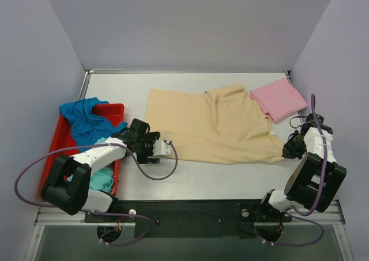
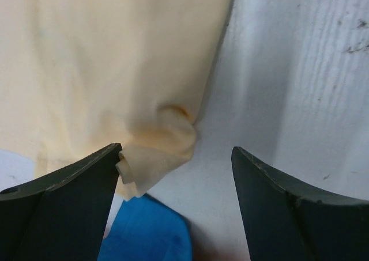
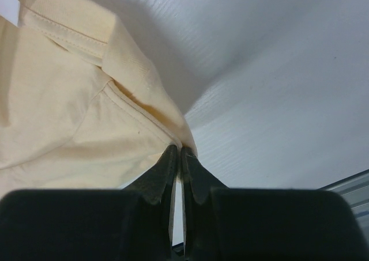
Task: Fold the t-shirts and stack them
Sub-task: Fold the flattened tshirt in 1/3 of the way
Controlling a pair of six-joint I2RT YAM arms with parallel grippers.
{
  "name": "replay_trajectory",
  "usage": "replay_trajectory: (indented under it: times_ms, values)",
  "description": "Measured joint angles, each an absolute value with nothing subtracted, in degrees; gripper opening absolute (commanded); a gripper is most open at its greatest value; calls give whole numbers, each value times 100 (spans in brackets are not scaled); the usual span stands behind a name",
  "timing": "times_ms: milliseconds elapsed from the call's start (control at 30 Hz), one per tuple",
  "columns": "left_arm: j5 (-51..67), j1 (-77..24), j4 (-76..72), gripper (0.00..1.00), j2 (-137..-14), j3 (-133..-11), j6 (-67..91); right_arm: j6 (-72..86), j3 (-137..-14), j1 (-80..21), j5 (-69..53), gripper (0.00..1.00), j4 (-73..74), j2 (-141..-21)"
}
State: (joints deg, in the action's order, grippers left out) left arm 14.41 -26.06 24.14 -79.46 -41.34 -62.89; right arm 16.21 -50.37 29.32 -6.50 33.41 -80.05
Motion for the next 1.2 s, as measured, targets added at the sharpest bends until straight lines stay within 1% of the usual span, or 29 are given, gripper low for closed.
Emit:
replay_trajectory:
  times_ms: [33,67,100,133,167,233,267,400,500,633,833,1000,1200]
  values:
    - [1468,-2655,2370,82,-7946,-4066,-6353,1614,-5037,2932,-655,0,3341,-8016]
    - [1490,-2692,2327,76,-7946,-4016,-6394,1603,-5037,2930,-663,0,3341,-8016]
    - [1494,-2724,2279,72,-7948,-3981,-6436,1599,-5037,2930,-666,0,3339,-8016]
    - [1474,-2738,2209,59,-7961,-3964,-6475,1590,-5037,2934,-666,0,3334,-8016]
    - [1413,-2740,2132,52,-7999,-3959,-6501,1581,-5037,2954,-668,0,3332,-8016]
    - [1214,-2716,1920,25,-8112,-3959,-6545,1577,-5037,3009,-674,0,3315,-8016]
    - [1083,-2683,1806,0,-8195,-3957,-6591,1577,-5037,3044,-681,0,3308,-8014]
    - [856,-2536,1621,0,-8254,-3907,-6641,1579,-5035,3144,-692,0,3293,-8014]
    - [878,-2475,1695,0,-8034,-3815,-6613,1579,-5028,3146,-698,0,3291,-8014]
    - [1048,-2453,2322,0,-7382,-3728,-6410,1579,-5000,3148,-735,0,3282,-7996]
    - [1389,-2456,3280,0,-7019,-3732,-6202,1638,-4945,3201,-733,0,3280,-7881]
    - [1673,-2469,3726,0,-6694,-3734,-6031,1824,-4950,3492,-810,0,3450,-8197]
    - [1964,-2589,4296,0,-6169,-3730,-6005,1981,-4934,3704,-749,0,4014,-8543]
